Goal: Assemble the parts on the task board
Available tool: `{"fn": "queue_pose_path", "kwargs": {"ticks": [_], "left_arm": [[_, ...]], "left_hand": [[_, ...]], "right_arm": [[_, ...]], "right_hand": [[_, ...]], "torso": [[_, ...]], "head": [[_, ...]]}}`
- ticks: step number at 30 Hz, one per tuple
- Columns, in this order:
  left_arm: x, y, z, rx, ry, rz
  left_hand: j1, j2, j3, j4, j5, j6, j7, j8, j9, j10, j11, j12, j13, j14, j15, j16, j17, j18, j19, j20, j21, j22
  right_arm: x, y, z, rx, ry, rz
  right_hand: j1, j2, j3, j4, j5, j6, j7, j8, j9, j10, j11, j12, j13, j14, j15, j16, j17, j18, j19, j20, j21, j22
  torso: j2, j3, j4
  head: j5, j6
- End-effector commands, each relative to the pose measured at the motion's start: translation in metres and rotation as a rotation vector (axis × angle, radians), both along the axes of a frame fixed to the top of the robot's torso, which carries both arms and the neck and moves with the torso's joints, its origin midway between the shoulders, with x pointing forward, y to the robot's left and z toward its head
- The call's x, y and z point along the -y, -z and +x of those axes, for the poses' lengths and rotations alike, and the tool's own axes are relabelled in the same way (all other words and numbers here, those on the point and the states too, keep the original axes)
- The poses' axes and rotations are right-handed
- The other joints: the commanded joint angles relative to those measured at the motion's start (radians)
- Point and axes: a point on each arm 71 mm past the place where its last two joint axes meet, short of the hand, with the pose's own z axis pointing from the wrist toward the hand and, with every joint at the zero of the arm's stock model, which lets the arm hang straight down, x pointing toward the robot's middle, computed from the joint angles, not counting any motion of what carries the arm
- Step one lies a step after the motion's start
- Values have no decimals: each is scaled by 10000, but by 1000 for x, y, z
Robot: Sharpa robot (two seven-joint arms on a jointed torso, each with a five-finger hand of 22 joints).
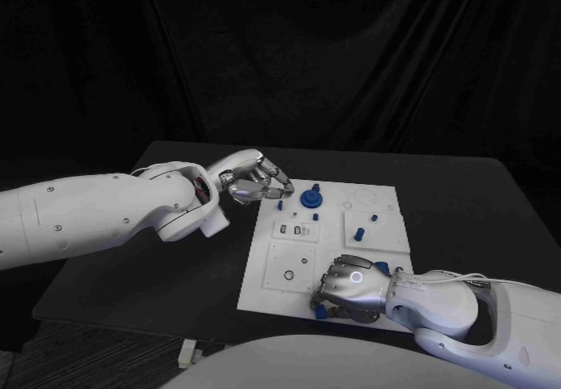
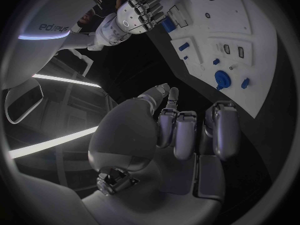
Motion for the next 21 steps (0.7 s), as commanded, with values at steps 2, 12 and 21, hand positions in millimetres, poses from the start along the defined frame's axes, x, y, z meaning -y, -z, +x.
{"fn": "queue_pose_path", "kwargs": {"ticks": [2,12,21], "left_arm": [[1,1,-1,-64,75,-109],[0,3,-1,-117,67,-98],[-1,4,-1,-171,28,-56]], "left_hand": [[81,9,3,70,46,82,-11,55,-22,96,63,-62,1436,873,58,-27,2338,118,-50,33,-69,1982],[101,44,11,103,57,92,-13,66,-35,90,62,-71,1428,869,58,-34,2332,121,-59,34,-85,1977],[111,73,15,135,61,93,-12,71,-46,92,63,-67,1429,870,58,-33,2333,122,-60,35,-85,1977]], "right_arm": [[2,3,1,0,255,-95],[7,-1,4,260,570,362],[14,-10,1,343,834,1147]], "right_hand": [[-41,177,40,-44,55,354,82,186,167,1061,-11,37,2634,1057,-10,30,2635,-206,661,15,37,2389],[-151,274,34,-86,74,843,219,441,480,1061,-15,37,2634,1057,-18,30,2635,-221,692,4,100,2408],[-277,292,8,-38,82,988,246,521,619,1061,-13,37,2634,1057,-19,30,2635,-257,768,1,247,2455]], "torso": [[0,1,8],[-2,0,6],[-2,0,5]], "head": [[17,-2],[50,-2],[97,-2]]}}
